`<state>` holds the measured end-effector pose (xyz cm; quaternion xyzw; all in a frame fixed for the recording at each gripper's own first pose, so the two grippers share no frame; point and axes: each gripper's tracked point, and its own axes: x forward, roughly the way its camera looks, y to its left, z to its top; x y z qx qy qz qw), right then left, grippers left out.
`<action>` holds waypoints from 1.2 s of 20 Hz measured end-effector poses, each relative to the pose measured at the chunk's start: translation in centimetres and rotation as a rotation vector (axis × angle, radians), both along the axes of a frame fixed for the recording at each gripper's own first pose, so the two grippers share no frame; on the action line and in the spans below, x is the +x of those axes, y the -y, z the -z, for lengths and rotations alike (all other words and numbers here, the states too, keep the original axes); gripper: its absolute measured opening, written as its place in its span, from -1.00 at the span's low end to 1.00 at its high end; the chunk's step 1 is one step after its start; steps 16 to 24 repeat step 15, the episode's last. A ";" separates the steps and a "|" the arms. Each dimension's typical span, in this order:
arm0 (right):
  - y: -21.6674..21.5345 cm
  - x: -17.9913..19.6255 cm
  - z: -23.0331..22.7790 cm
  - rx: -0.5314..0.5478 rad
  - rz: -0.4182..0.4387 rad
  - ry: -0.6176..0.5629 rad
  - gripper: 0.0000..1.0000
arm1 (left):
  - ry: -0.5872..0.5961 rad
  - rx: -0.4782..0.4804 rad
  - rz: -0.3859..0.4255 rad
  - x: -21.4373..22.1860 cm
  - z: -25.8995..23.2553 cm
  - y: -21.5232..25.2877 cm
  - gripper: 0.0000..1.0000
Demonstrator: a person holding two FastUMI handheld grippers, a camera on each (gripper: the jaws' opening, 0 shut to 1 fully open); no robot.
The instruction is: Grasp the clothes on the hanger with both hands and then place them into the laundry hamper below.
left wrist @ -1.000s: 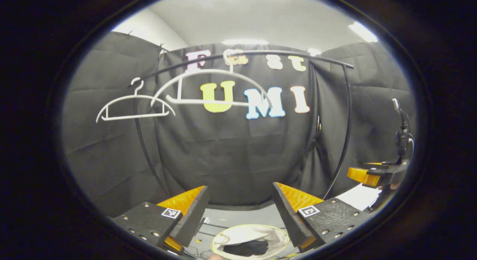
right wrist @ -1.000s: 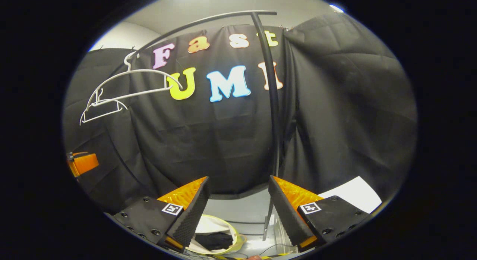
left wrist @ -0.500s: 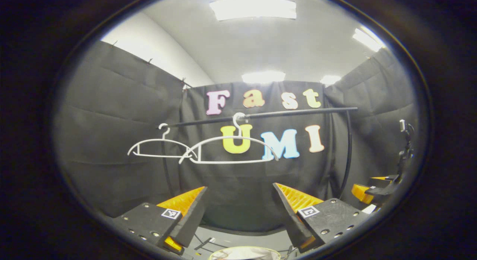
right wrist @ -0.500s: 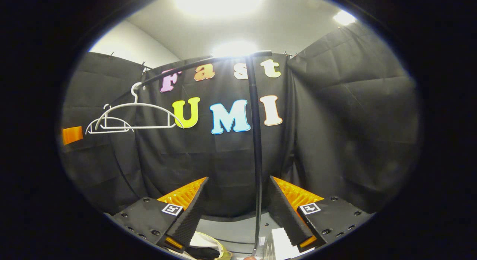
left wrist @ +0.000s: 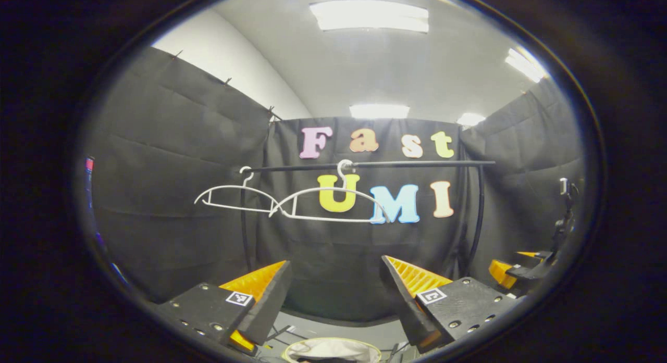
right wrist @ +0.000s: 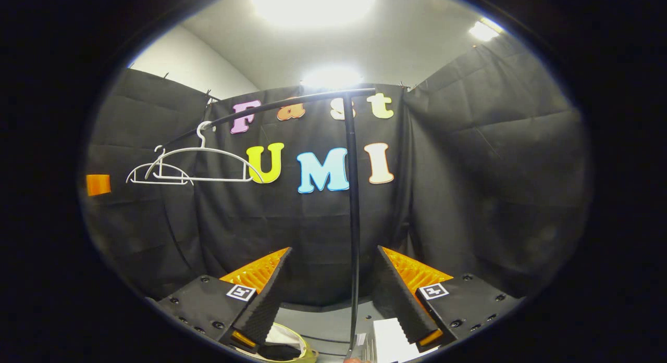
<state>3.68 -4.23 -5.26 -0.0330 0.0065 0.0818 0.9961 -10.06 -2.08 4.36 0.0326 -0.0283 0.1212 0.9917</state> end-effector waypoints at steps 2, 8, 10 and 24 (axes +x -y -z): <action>-0.7 -0.3 0.2 -0.013 0.008 -0.007 0.95 | -0.018 0.030 0.003 0.1 -0.3 -0.8 0.99; -2.8 -0.8 0.0 -0.043 0.066 -0.018 0.95 | -0.066 0.036 0.082 1.4 0.6 -1.2 1.00; -3.5 -1.2 0.3 -0.044 0.089 -0.031 0.96 | -0.084 0.017 0.102 2.1 1.3 -2.6 1.00; -4.3 -2.1 0.9 -0.051 0.167 -0.024 0.84 | -0.084 0.007 0.148 1.8 2.8 -5.3 1.00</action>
